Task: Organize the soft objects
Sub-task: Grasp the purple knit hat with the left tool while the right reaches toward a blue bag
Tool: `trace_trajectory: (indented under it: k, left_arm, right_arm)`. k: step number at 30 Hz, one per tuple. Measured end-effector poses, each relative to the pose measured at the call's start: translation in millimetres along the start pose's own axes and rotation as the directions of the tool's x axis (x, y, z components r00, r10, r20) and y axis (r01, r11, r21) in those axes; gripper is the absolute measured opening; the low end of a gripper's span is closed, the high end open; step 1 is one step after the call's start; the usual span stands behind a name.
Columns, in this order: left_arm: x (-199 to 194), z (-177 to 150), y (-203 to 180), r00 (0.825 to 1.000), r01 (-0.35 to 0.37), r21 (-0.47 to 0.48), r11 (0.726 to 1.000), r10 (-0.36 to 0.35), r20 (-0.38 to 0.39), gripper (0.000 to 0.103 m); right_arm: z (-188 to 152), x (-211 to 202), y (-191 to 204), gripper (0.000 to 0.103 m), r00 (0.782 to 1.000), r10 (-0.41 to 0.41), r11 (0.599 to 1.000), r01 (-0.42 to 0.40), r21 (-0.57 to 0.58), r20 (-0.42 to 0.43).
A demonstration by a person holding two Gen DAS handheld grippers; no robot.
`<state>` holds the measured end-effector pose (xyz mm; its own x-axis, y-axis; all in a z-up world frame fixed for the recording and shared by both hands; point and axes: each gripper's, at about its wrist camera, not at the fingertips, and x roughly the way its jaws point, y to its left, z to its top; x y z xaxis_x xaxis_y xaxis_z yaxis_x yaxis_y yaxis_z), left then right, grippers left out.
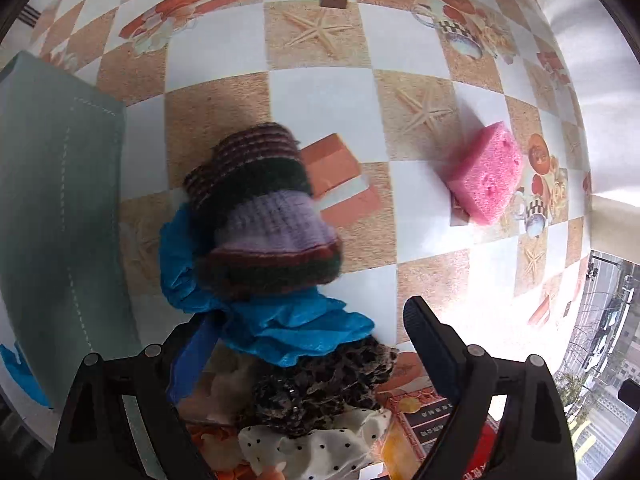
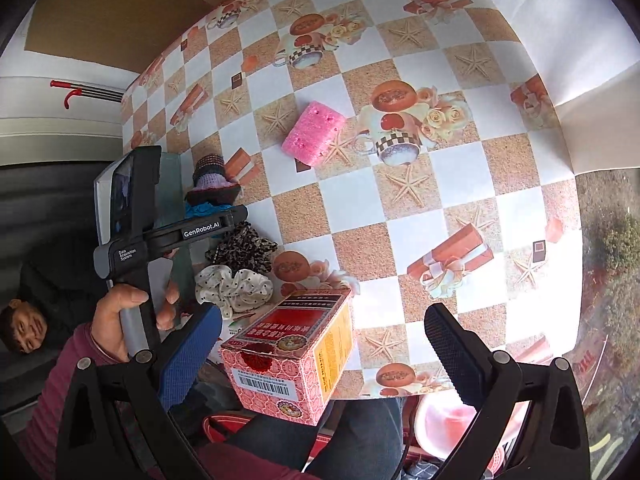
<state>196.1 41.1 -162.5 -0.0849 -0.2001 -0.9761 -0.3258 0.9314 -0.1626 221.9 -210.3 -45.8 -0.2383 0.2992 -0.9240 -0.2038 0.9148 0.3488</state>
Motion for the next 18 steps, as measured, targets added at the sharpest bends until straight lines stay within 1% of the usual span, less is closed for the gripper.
trace_trajectory:
  k: [1,2,3,4,5,6,9,12,14,16,17,18]
  left_arm:
    - [-2,1,-18,0.999,0.047,0.066,0.997,-0.047,0.003,0.092]
    - [-7,0,-37,0.997,0.080,0.133,0.988,-0.082,0.012,0.092]
    - [-15,-2,-52,0.994,0.098,0.184,0.978,-0.106,0.039,0.092]
    - [-27,-5,-62,0.990,0.095,0.210,0.973,-0.115,0.086,0.092]
    - [-38,-7,-64,0.985,0.080,0.209,0.975,-0.109,0.133,0.092]
    - [-46,-7,-62,0.982,0.068,0.189,0.980,-0.099,0.160,0.092]
    - [-57,-5,-35,0.982,0.013,0.095,0.995,-0.030,0.188,0.093]
    - [-53,1,-11,0.985,-0.039,0.050,0.998,0.030,0.172,0.094]
    - [-44,2,-5,0.988,-0.052,0.031,0.998,0.047,0.149,0.094]
    - [-38,1,-10,0.991,-0.040,0.024,0.999,0.037,0.126,0.094]
    - [-37,2,-12,0.990,-0.049,0.022,0.999,0.045,0.136,0.094]
    - [-38,3,-13,0.986,-0.067,0.014,0.998,0.064,0.154,0.094]
  right_arm:
    - [2,1,-8,0.102,1.000,-0.001,1.000,0.001,0.010,-0.002]
    - [5,3,-14,0.102,1.000,-0.006,1.000,0.007,0.020,-0.006]
    - [9,5,-20,0.102,1.000,-0.017,1.000,0.017,0.026,-0.007]
    - [13,6,-24,0.102,1.000,-0.031,0.999,0.031,0.026,-0.005]
    - [17,8,-27,0.102,0.999,-0.048,0.999,0.048,0.022,0.000]
    - [21,10,-29,0.102,0.998,-0.068,0.998,0.067,0.015,0.010]
    - [36,18,-29,0.102,0.994,-0.106,0.994,0.106,-0.013,0.035]
    - [49,33,-19,0.102,0.991,-0.124,0.989,0.128,-0.079,0.049]
    - [56,45,-6,0.102,0.984,-0.168,0.972,0.176,-0.158,0.064]
    - [61,57,6,0.102,0.971,-0.226,0.942,0.238,-0.236,0.078]
    - [62,62,10,0.102,0.967,-0.241,0.932,0.254,-0.259,0.080]
    - [64,66,13,0.102,0.969,-0.235,0.930,0.247,-0.271,0.076]
